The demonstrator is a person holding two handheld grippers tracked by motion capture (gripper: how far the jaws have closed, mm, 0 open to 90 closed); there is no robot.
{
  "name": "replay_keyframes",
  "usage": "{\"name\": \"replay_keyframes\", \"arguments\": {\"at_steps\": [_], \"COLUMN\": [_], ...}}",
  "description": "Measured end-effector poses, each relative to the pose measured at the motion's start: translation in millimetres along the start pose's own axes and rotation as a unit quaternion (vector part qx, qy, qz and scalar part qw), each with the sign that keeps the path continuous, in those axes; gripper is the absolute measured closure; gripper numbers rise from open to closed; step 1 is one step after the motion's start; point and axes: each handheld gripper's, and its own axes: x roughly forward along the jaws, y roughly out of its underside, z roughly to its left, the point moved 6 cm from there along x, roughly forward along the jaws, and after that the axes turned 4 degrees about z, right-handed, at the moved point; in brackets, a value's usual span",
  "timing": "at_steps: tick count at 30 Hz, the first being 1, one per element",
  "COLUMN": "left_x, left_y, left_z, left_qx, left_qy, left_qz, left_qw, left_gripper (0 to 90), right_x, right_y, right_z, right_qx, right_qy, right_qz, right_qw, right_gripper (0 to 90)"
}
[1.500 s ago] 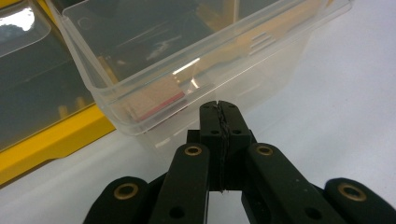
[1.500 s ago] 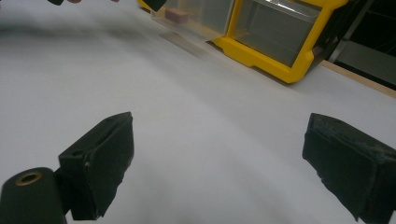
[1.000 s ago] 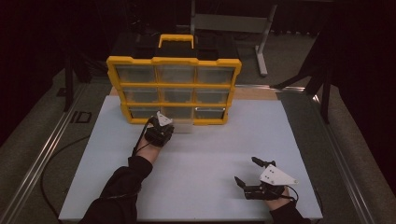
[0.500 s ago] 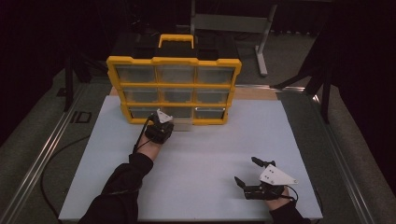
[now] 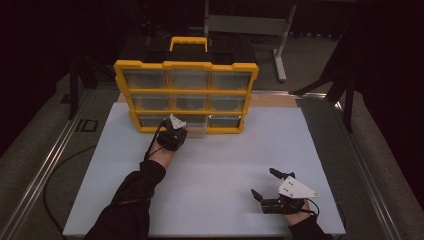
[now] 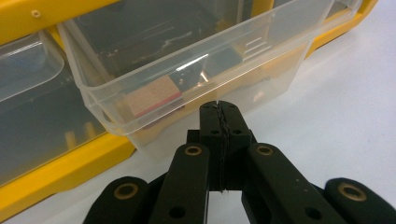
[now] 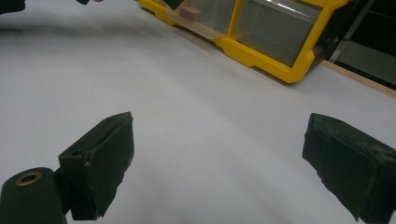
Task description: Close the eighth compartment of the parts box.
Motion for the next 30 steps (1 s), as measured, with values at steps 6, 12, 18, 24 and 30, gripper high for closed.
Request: {"name": "replay_keyframes", "arguments": {"at_steps": [6,12,18,24,30], "left_x": [2.7,4.9,6.8,10.9,14.0], "left_y": [-2.6,-5.3,-9.1,-14.7,-18.9], "left_z": [0.7,1.6,3.3,5.2,6.6], "left_qx": [-0.004,0.004,0.009,0.007,0.012], "left_qy": [-0.002,-0.005,-0.008,-0.008,-0.012], "left_qz": [-0.002,0.003,0.005,0.005,0.006], "left_qw": [1.0,1.0,0.9999,0.9999,0.9998], "left_gripper": [89.4,89.4,89.4,89.4,89.4], "right_x": [-0.3,-0.1,-0.3,-0.5,-0.8], "right_y": [0.5,0.4,0.5,0.4,0.4], "right_z": [-0.3,-0.2,-0.5,-0.2,-0.5], "right_qx": [-0.002,-0.001,-0.001,-0.001,0.0], "right_qy": [0.0,-0.001,-0.001,-0.001,-0.001], "right_qz": [0.002,0.002,0.002,0.002,0.001], "right_qw": [1.0,1.0,1.0,1.0,1.0], "right_gripper": [9.0,9.0,8.9,9.0,8.9]}}
